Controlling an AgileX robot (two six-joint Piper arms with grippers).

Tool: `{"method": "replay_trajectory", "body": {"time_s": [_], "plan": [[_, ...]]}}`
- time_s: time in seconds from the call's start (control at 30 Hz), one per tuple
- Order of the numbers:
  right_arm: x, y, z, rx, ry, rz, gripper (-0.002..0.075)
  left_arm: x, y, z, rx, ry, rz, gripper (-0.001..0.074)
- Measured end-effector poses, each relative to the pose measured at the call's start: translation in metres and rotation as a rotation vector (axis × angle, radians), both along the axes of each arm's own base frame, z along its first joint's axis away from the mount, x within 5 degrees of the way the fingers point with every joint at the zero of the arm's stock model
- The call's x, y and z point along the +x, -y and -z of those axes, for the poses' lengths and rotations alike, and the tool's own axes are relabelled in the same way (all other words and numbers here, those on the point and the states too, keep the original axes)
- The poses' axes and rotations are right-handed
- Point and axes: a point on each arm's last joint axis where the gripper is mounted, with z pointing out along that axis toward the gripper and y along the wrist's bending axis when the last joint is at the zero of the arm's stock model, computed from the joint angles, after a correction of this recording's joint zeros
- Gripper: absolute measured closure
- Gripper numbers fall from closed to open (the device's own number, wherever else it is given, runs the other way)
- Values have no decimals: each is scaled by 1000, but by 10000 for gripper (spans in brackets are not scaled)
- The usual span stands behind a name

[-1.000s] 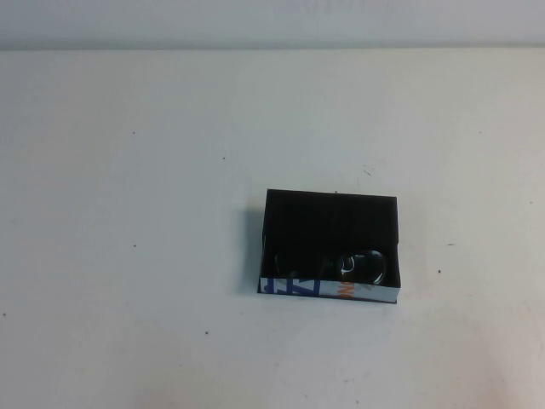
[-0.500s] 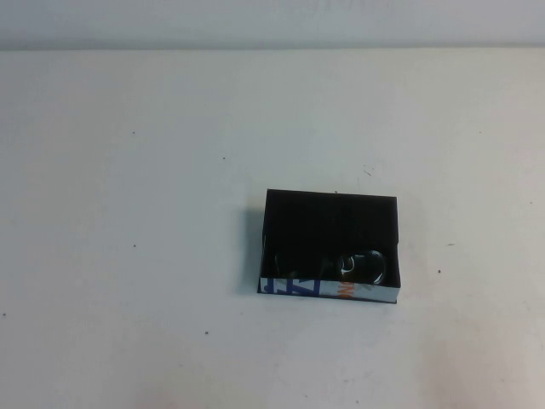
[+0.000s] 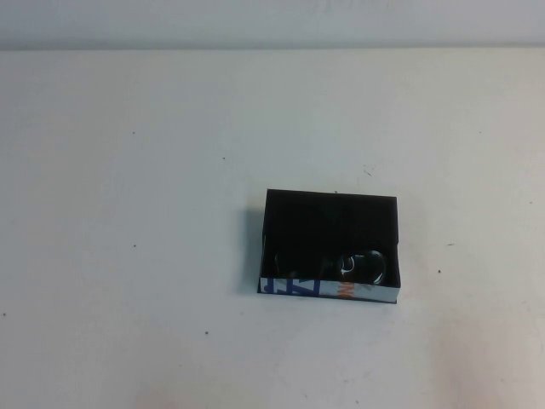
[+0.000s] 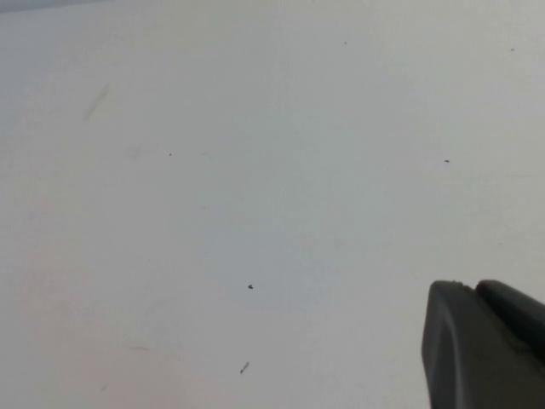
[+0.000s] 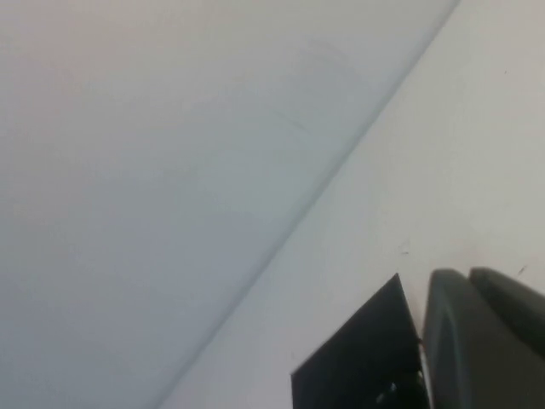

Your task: Take glasses out of glasses case

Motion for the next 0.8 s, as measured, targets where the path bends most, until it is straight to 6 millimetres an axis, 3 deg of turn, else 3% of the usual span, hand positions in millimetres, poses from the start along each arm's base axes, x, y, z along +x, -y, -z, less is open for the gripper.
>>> {"method": "replay_trajectory", "body": {"time_s": [0.13, 0.2, 0.4, 0.63, 0.8], "plan": [[-1, -4, 2, -130, -3, -46, 743, 0, 0, 0, 0, 0, 0, 739], [-2, -6, -6, -216, 25, -67, 743, 0, 0, 0, 0, 0, 0, 739], [9, -7, -70, -562, 118, -59, 743, 0, 0, 0, 0, 0, 0, 739], [64, -22, -156, -1009, 170, -217, 743, 0, 0, 0, 0, 0, 0, 739], [114, -42, -191, -1212, 219, -478, 743, 0, 0, 0, 0, 0, 0, 739]]}}
